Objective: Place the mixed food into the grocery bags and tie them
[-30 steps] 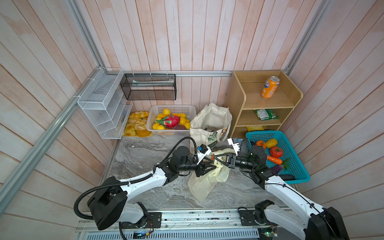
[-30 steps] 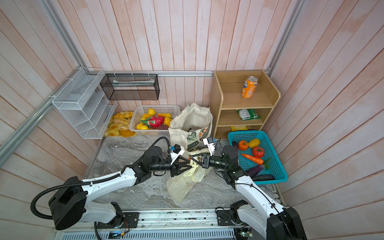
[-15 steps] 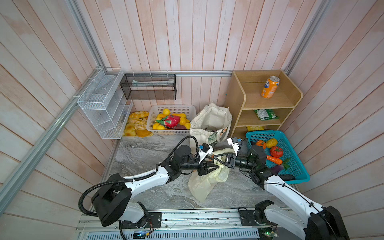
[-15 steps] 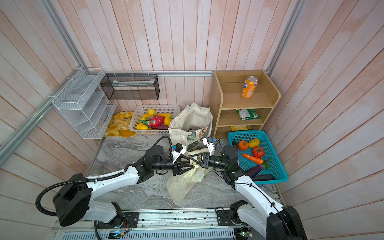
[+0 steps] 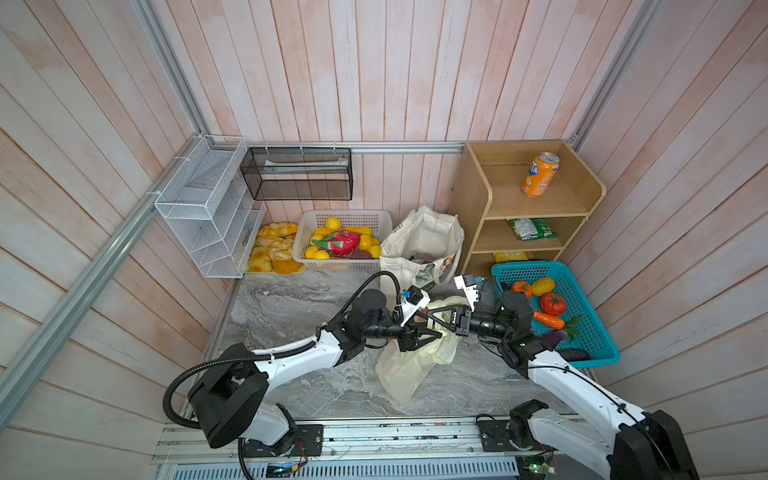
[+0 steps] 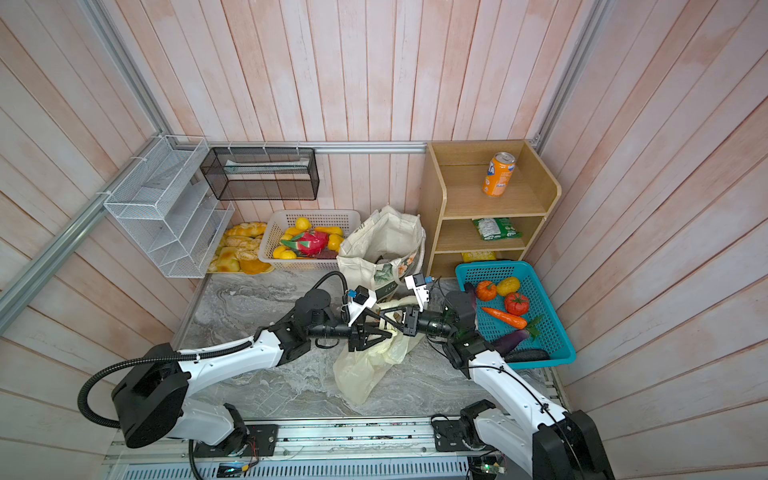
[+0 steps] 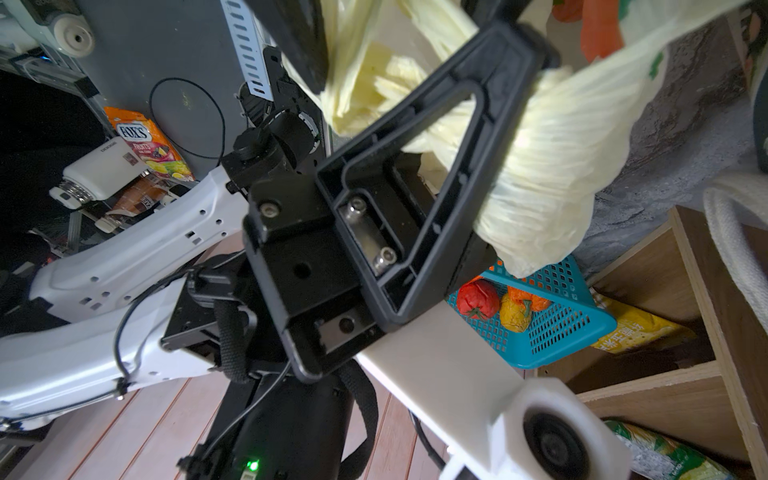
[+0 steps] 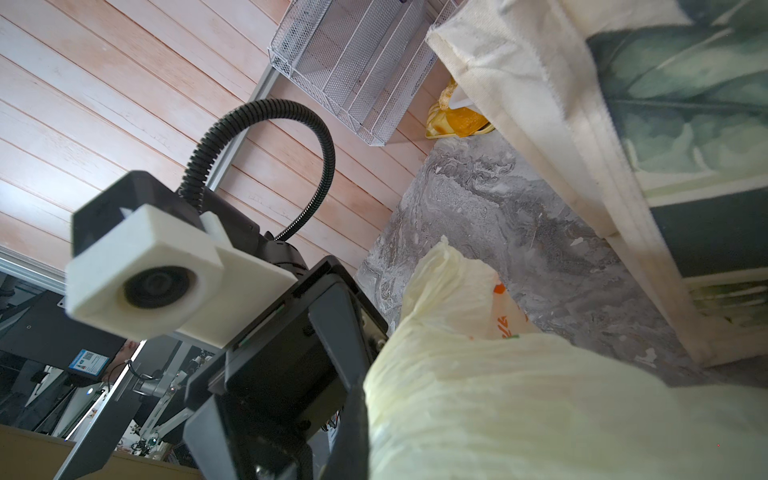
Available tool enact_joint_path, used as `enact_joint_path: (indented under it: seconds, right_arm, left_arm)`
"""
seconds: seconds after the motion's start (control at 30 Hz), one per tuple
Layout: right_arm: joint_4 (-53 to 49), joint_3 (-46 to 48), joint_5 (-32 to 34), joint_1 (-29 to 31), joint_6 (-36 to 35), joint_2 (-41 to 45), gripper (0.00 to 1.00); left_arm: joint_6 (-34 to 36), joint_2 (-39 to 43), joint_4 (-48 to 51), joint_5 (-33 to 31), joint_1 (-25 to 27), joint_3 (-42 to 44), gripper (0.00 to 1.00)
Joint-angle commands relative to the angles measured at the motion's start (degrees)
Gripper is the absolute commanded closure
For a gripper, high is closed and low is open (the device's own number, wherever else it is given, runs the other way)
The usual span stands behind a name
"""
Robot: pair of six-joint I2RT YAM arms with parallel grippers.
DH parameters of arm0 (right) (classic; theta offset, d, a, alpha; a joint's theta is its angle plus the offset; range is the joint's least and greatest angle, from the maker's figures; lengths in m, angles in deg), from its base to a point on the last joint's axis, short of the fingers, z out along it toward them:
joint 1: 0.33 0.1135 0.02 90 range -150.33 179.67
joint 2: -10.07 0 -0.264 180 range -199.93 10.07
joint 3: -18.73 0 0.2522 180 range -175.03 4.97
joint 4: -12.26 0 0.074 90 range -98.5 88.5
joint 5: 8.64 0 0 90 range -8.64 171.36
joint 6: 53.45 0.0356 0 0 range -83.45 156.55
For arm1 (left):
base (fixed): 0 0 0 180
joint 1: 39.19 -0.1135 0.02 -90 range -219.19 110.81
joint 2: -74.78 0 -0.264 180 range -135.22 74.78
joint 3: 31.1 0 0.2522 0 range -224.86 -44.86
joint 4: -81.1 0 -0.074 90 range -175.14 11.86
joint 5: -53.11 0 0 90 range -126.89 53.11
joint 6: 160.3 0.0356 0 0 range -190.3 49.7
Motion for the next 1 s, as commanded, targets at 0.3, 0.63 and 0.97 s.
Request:
enact_joint_path:
  seconds: [0.3, 0.63, 0.97]
  right_arm:
    - [-4.74, -1.22, 1.97, 0.67, -0.74, 2.27, 0.85]
    - [-25.74, -5.43, 9.59, -2.71, -4.60, 12.14, 0.43]
    - [-32.99, -10.64, 12.49, -1.54, -5.87, 12.29, 0.41]
  left_arm:
    - [0.47, -1.76, 1.08, -1.33, 0.64, -2.42, 1.00]
    - [3.63, 2.24, 2.95, -4.80, 0.64, 0.14, 1.00]
    - [5.16, 2.69, 5.22, -5.24, 0.64, -0.45, 1.00]
